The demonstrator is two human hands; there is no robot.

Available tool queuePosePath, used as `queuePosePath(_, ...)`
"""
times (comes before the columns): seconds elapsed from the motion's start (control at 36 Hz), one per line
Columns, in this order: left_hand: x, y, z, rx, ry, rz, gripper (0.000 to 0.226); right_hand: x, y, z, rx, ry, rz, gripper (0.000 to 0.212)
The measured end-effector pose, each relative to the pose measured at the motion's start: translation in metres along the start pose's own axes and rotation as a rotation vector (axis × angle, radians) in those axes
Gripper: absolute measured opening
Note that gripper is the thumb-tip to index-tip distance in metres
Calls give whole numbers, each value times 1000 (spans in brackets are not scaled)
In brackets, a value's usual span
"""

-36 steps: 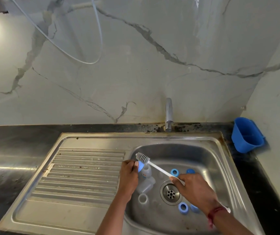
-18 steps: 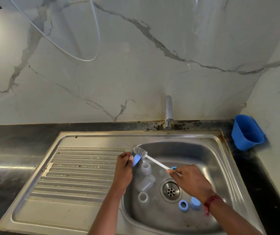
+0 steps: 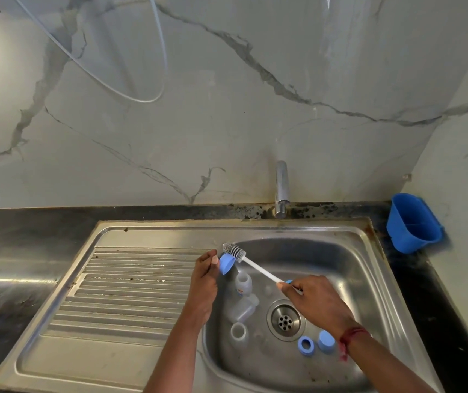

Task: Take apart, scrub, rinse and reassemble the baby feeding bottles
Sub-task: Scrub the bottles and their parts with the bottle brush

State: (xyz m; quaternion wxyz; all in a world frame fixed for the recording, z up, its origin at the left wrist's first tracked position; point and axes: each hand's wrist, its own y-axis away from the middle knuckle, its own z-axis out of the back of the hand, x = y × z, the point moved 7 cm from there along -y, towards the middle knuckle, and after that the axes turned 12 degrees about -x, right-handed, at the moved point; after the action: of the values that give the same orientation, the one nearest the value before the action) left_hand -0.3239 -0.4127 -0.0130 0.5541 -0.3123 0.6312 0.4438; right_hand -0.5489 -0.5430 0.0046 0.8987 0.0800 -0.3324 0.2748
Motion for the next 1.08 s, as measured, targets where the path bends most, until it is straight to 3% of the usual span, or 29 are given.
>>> queuePosePath(0.08, -4, -2, 6, -64, 66, 57, 35, -2, 1, -1, 13, -25, -10, 60)
queuePosePath(0.28, -9, 5, -11, 34, 64, 89, 32, -1, -2, -2, 8, -50, -2, 62)
queuePosePath(0.5, -11, -1, -9, -54, 169, 177, 37, -1, -1, -6, 17, -59, -10, 62)
queuePosePath(0.69, -16, 10, -27, 51, 134, 126, 26, 2, -1, -4, 38, -78, -40, 61)
queuePosePath(0.92, -16, 0, -23, -47, 218, 168, 36, -3, 3, -8, 50, -62, -26, 60)
queuePosePath(1.08, -20, 5, -30, 1, 179, 147, 30, -1, 0, -11, 50, -80, -40, 60)
